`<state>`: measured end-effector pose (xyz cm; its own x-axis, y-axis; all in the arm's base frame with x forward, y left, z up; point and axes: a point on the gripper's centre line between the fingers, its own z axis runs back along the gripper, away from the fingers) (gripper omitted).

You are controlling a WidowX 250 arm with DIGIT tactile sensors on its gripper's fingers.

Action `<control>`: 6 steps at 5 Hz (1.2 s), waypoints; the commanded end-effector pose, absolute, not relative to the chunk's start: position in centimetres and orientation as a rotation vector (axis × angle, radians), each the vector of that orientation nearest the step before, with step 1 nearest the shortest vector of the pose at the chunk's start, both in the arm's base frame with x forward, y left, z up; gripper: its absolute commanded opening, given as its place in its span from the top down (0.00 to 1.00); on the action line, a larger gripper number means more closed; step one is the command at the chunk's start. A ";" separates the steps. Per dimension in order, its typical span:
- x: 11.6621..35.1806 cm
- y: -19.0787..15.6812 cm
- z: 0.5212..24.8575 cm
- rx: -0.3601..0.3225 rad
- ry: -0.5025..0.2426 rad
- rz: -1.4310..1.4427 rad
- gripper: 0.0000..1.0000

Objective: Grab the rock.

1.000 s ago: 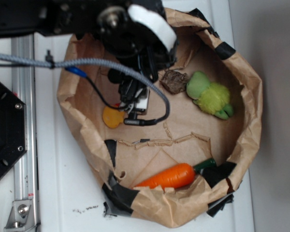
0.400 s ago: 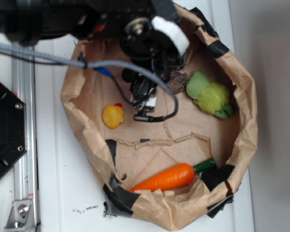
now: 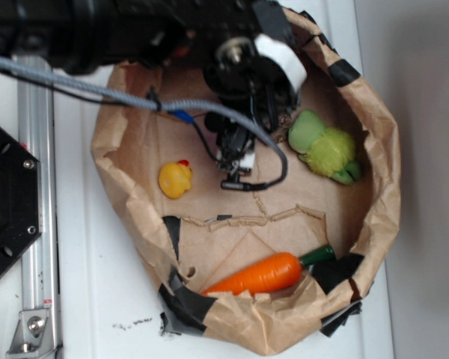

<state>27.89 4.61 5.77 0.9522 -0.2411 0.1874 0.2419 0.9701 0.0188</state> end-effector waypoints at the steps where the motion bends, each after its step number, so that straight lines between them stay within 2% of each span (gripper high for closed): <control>1: 30.1 3.2 3.3 0.068 -0.215 -0.378 0.00; 2: 30.8 3.9 3.1 0.074 -0.208 -0.374 0.00; 4: 31.7 6.6 4.3 0.064 -0.213 -0.304 0.00; 5: 31.8 6.7 4.1 0.058 -0.201 -0.303 0.00; 6: 31.6 6.4 3.8 0.069 -0.188 -0.303 1.00</control>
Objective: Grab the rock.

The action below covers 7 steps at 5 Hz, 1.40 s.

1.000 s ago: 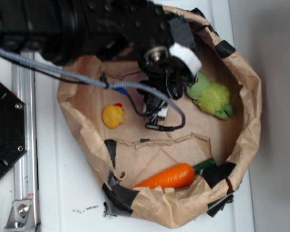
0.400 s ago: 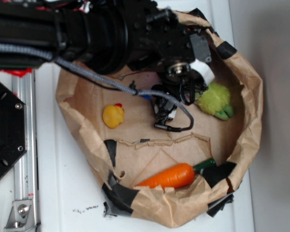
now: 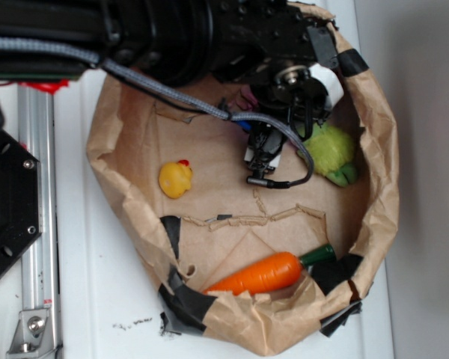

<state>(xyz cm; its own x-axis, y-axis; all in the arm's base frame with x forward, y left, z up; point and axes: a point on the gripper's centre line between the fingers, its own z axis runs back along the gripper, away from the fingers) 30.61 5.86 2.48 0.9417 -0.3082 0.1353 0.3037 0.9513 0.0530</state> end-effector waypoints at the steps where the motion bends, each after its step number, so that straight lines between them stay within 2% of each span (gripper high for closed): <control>1: 31.4 6.2 4.0 0.075 -0.189 -0.307 1.00; 2: 30.8 6.2 4.8 0.082 -0.178 -0.232 1.00; 3: 29.3 5.8 6.8 0.083 -0.149 -0.047 1.00; 4: 27.3 4.4 10.9 0.039 -0.143 0.111 1.00; 5: 26.4 1.9 16.0 0.036 -0.093 0.227 1.00; 6: 26.5 0.6 19.4 0.023 0.013 0.320 1.00; 7: 26.0 0.6 19.7 0.011 -0.014 0.323 1.00</control>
